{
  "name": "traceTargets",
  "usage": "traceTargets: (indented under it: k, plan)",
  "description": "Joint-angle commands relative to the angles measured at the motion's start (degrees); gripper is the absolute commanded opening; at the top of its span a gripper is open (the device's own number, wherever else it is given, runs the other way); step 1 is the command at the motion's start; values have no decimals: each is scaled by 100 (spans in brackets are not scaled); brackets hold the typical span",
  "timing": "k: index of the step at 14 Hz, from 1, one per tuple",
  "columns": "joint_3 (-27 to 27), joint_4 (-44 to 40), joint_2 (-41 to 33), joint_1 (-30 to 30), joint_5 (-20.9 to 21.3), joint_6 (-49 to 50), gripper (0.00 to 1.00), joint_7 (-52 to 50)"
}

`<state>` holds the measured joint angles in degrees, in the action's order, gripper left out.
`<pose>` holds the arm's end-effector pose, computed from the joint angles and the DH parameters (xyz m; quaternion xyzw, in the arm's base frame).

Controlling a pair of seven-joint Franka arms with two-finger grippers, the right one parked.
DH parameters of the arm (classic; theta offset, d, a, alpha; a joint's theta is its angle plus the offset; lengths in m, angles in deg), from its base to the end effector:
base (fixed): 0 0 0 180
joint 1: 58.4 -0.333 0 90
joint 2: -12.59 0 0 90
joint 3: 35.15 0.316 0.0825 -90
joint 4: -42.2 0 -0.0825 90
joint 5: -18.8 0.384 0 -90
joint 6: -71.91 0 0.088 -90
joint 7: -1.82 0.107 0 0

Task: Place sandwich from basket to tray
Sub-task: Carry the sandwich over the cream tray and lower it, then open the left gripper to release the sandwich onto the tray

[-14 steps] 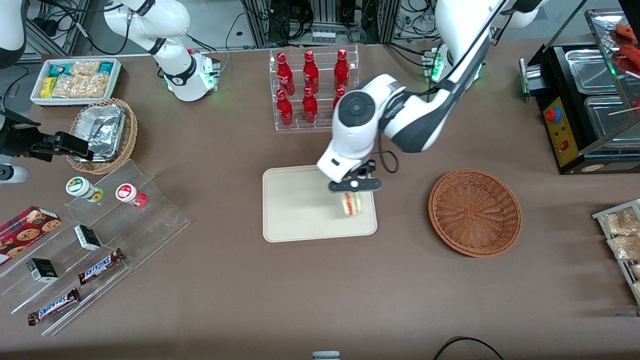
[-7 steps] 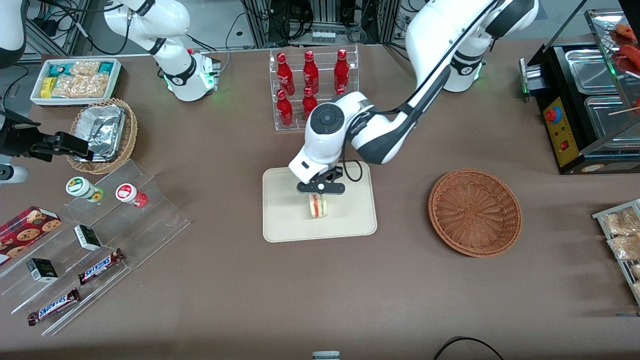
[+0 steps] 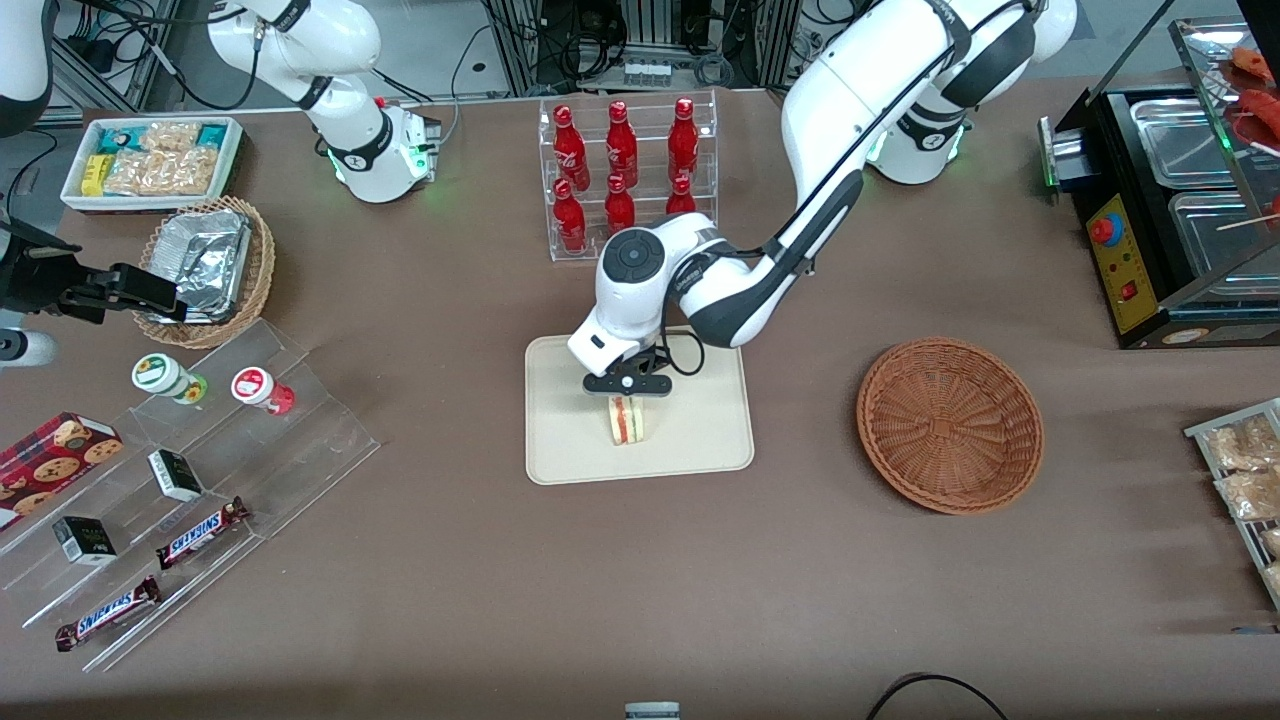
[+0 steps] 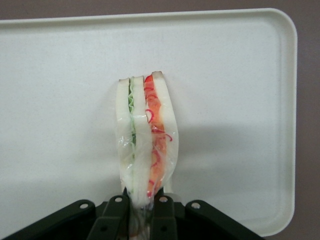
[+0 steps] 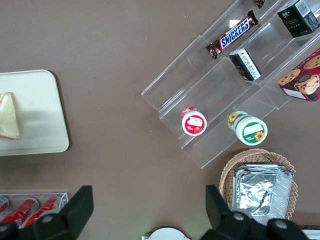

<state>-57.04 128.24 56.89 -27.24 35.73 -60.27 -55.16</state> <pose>0.4766 -0.5424 0.2410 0.9987 -0.0046 0.0141 0.0480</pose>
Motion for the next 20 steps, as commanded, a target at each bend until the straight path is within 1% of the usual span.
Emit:
traceTargets:
  k: [1, 2, 4, 6, 11, 13, 14, 15, 16, 18, 20]
  plan:
    - [70, -193, 105, 101, 153, -1, 78, -146]
    - [70, -201, 70, 101, 153, 34, 99, -137]
    - [62, -201, -44, 101, 144, 121, 100, -155]
    - [70, -210, -289, 92, 144, 480, 100, -155]
    - [70, -219, -1194, 4, -22, 1394, 100, -190]
    - [62, -219, -1589, -302, -259, 1755, 100, -208]
    - [53, -202, -1826, -451, -277, 2009, 100, -164]
    - [53, -210, -2011, -601, -382, 2360, 100, -138]
    - [53, -210, -2213, -767, -592, 2641, 100, -85]
    - [53, -175, -2627, -1119, -752, 3099, 100, 361]
    - [53, -149, -2970, -1436, -980, 3871, 100, 1090]
